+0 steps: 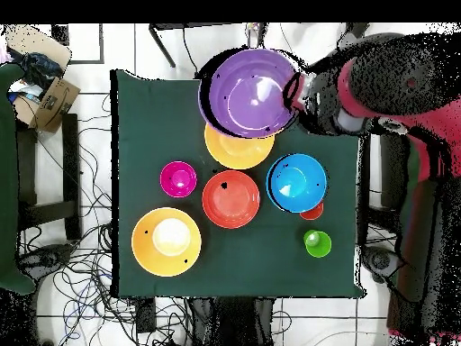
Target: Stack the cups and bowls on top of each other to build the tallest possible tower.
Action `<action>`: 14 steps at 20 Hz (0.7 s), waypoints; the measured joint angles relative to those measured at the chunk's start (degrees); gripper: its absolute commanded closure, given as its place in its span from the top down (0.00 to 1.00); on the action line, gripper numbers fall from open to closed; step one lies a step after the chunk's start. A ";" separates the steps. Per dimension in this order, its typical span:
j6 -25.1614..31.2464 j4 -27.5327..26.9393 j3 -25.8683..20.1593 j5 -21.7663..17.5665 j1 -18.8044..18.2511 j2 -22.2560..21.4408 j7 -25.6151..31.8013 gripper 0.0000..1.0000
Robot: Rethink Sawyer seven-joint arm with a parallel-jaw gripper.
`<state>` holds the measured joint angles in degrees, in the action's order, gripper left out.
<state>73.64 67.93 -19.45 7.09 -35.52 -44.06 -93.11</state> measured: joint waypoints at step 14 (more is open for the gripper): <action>-6.62 17.62 -10.04 -0.46 -9.57 -1.06 0.44 0.00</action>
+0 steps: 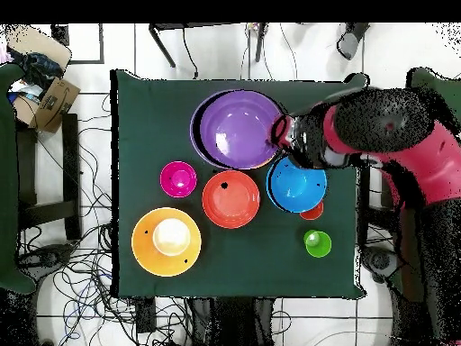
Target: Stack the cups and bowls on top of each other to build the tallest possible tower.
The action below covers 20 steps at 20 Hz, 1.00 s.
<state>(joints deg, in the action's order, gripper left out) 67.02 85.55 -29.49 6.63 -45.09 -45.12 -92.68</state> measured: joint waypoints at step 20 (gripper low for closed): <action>-5.51 15.80 -22.37 -2.90 -17.89 2.32 4.12 0.00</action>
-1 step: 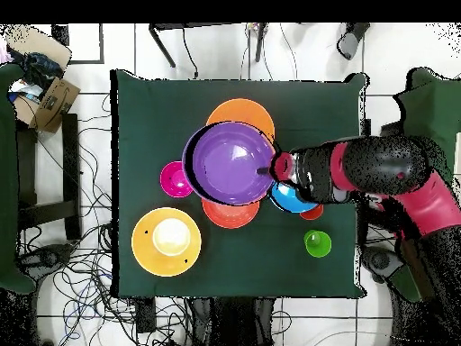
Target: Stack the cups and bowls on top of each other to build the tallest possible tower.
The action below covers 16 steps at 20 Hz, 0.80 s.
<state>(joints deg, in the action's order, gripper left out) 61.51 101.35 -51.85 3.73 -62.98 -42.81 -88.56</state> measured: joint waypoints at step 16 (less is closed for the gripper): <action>0.02 -2.92 -6.75 -11.76 -1.39 8.47 0.85 0.00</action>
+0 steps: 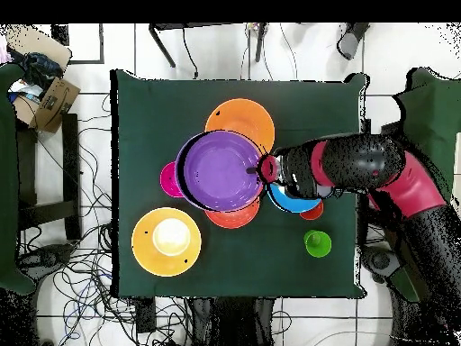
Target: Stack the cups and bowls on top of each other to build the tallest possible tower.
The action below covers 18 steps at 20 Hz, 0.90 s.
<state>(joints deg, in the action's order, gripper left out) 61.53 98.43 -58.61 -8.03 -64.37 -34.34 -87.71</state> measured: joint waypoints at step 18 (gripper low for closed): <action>5.08 -11.71 -0.32 -8.72 -1.05 10.52 8.53 0.00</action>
<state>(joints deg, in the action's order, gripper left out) 66.61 86.72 -58.92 -16.75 -65.42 -23.82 -79.18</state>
